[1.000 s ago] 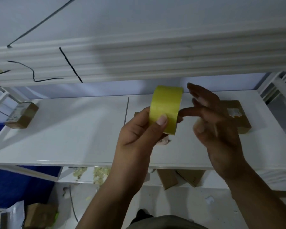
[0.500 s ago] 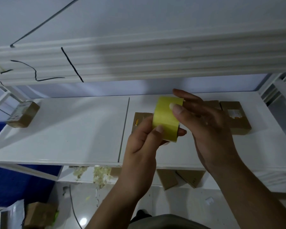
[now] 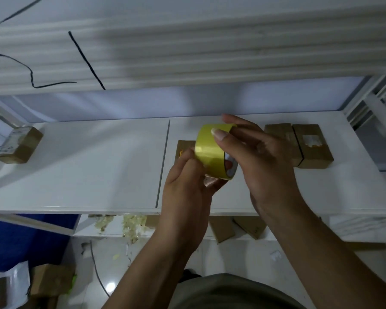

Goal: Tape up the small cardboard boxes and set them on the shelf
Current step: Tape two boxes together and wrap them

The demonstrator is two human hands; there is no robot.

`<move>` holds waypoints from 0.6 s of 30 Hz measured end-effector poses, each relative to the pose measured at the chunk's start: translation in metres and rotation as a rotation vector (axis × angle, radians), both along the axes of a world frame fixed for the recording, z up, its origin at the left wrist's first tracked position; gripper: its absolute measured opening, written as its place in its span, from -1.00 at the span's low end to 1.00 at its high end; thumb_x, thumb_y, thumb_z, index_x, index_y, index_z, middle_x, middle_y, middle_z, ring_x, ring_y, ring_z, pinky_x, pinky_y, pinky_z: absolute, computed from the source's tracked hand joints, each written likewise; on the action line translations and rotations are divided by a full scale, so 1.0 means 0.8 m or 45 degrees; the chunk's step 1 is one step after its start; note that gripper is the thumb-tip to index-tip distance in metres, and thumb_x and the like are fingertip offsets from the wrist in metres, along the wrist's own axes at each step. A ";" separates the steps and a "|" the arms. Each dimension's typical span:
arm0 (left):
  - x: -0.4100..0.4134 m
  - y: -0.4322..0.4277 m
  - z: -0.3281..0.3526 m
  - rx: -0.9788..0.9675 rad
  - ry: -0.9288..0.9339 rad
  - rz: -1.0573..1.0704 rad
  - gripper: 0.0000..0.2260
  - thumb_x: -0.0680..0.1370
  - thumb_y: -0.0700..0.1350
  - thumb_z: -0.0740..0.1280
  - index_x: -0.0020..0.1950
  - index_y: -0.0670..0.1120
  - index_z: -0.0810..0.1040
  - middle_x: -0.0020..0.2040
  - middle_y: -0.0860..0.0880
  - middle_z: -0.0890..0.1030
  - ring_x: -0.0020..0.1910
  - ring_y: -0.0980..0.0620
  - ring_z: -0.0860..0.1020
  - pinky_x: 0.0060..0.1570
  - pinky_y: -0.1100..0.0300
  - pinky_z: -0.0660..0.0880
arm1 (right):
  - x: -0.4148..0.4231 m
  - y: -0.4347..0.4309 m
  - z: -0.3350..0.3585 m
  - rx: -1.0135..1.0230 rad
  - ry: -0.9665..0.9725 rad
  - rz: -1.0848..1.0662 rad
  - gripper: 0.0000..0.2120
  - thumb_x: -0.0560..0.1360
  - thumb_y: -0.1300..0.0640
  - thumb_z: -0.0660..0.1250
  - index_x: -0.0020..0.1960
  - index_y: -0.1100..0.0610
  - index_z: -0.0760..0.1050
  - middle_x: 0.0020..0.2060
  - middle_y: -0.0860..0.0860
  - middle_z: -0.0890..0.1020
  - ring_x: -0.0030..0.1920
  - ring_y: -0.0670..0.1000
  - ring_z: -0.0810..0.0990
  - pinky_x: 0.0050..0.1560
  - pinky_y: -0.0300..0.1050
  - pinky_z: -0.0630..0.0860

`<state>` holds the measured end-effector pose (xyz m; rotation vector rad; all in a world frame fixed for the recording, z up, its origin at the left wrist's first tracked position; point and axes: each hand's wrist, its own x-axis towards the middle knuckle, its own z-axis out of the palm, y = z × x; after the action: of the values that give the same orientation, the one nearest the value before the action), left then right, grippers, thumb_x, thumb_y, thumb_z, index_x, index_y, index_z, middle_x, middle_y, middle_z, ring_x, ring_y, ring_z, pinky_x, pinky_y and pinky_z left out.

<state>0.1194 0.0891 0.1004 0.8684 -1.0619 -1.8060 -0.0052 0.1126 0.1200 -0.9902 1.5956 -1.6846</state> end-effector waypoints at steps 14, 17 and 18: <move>0.004 0.007 -0.001 0.035 0.069 0.025 -0.70 0.59 -0.12 0.22 0.20 -0.08 0.69 0.20 -0.20 0.69 0.25 -0.16 0.68 0.32 -0.08 0.63 | 0.012 -0.007 0.002 0.088 -0.177 0.010 -0.83 0.32 -0.18 0.52 -0.11 -0.20 0.75 0.15 -0.20 0.72 0.24 -0.03 0.66 0.29 0.27 0.58; 0.006 0.005 -0.004 0.080 0.105 0.026 -0.74 0.65 -0.17 0.21 0.21 -0.15 0.66 0.20 -0.25 0.67 0.22 -0.17 0.68 0.25 -0.02 0.66 | 0.014 -0.007 0.000 0.098 -0.120 0.005 -0.88 0.34 -0.19 0.51 -0.13 -0.28 0.73 0.15 -0.25 0.72 0.23 -0.10 0.65 0.30 0.20 0.59; 0.006 0.005 -0.006 0.098 0.113 0.023 -0.75 0.67 -0.22 0.20 0.21 -0.16 0.65 0.20 -0.26 0.67 0.20 -0.17 0.69 0.23 -0.01 0.67 | 0.015 -0.007 -0.001 0.108 -0.106 0.003 -0.89 0.33 -0.20 0.50 -0.14 -0.31 0.71 0.15 -0.26 0.71 0.22 -0.11 0.64 0.30 0.17 0.60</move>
<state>0.1245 0.0928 0.0955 0.8329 -0.9305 -1.8629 0.0072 0.1068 0.1192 -0.8684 1.5976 -1.6211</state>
